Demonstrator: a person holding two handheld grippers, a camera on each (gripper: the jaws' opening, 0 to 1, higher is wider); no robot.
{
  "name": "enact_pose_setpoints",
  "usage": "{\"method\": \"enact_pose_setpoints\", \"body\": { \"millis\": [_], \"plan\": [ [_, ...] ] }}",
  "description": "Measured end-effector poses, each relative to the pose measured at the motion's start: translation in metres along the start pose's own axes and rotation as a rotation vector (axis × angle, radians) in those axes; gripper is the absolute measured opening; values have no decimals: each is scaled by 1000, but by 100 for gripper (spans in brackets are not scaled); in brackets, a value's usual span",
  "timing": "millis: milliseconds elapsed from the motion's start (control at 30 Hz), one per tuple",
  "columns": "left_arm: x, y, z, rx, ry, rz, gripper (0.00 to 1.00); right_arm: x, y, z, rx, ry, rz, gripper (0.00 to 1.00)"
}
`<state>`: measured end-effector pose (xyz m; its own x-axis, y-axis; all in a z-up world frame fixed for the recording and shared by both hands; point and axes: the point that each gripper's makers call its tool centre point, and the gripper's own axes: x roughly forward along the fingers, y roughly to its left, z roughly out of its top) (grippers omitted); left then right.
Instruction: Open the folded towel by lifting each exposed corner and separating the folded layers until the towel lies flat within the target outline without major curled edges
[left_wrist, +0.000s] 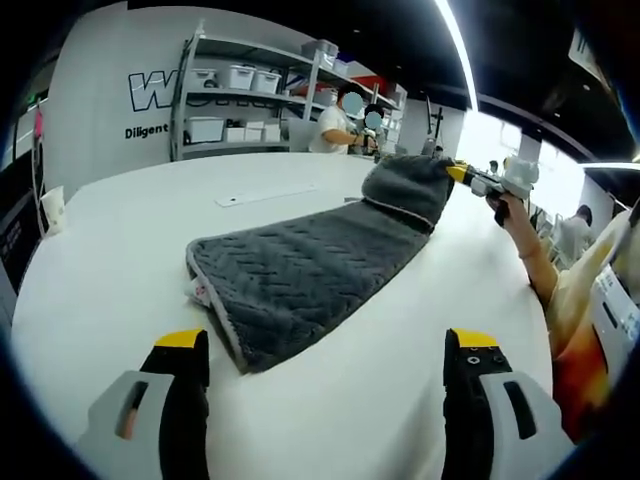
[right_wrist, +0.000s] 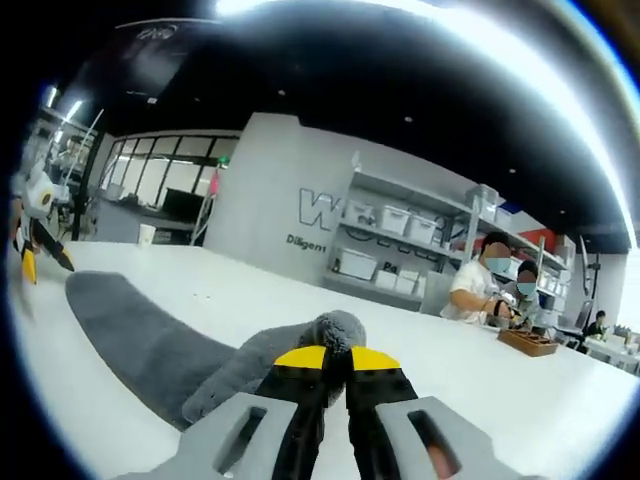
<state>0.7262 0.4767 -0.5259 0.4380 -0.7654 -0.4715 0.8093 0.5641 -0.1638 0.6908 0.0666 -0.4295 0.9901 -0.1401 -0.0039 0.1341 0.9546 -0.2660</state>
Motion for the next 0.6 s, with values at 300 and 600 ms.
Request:
{"method": "enact_pose_setpoints", "body": {
  "millis": [300,600],
  "plan": [
    [1,-2,-3,3,9,0,96,0,-14,-27,2,82,-33,0],
    [1,-2,-3,5,14,-1,96,1,-25,-57,42,163,-25,0]
  ]
}}
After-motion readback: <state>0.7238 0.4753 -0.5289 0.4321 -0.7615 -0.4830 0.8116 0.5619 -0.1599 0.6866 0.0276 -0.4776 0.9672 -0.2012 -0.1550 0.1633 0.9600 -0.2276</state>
